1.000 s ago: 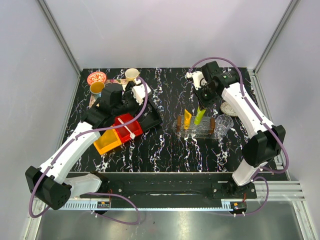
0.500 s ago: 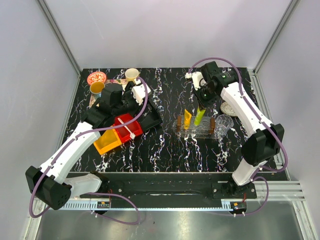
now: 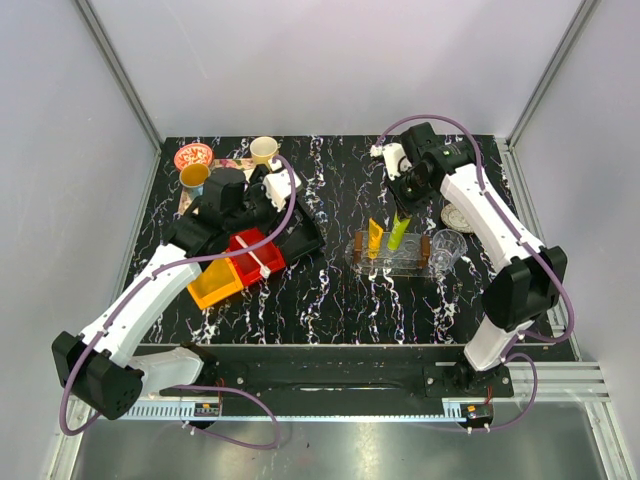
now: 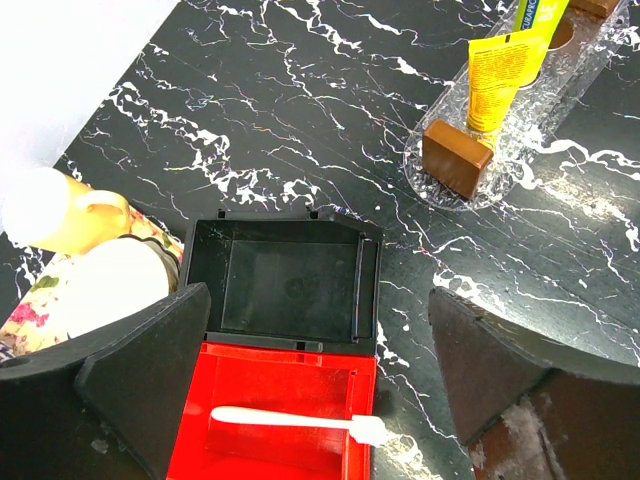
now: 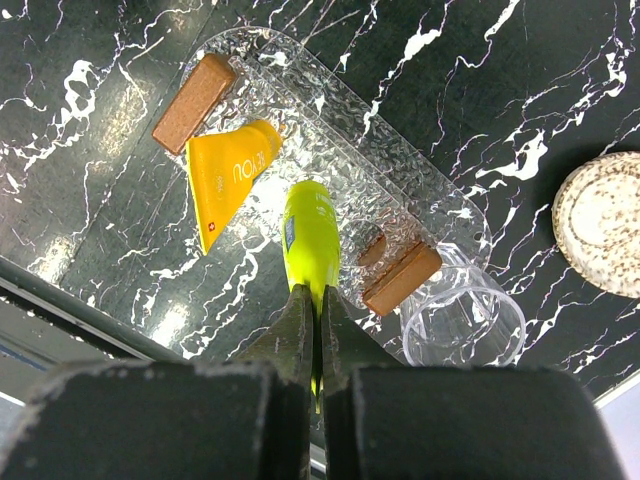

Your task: Prepare toiletry sets of a toothbrush and toothpaste on the tray

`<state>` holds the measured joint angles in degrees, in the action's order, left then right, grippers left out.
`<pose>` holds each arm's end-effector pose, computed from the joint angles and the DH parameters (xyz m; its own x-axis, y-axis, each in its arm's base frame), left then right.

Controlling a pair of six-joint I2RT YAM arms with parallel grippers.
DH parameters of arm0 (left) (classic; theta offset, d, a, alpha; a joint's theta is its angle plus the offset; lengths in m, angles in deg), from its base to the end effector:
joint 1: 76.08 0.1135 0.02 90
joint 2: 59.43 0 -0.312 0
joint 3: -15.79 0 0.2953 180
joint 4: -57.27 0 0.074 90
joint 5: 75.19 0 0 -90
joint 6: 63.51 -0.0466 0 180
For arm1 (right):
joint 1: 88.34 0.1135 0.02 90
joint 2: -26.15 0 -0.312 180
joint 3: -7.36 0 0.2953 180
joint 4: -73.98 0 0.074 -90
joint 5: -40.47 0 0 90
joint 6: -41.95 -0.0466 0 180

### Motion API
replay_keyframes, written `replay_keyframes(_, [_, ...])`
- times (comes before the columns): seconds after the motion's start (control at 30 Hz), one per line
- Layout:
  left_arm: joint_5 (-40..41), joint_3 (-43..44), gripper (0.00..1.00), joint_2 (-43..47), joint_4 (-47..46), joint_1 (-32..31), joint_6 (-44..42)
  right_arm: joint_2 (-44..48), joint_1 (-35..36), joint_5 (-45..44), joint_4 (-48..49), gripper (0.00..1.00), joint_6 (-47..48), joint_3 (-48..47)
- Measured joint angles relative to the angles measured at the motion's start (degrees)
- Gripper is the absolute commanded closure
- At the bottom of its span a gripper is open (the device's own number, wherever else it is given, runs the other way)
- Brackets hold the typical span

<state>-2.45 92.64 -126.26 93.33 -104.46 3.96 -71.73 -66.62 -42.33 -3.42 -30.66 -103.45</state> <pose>0.2525 -0.1521 0.3997 -0.0930 0.4661 -0.8798 0.7839 0.5791 0.2240 0.3717 0.1543 0.3801 -0.6752 -0.5882 -0.4451 -0.6488 0.7607 -0.0209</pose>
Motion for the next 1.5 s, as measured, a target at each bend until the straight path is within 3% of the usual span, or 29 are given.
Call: replay_keyframes(1.5, [0.0,-1.8,0.05,0.0,-0.6,0.4,0.0,-2.3,0.0,-0.1,5.3,1.00,1.5,6.0])
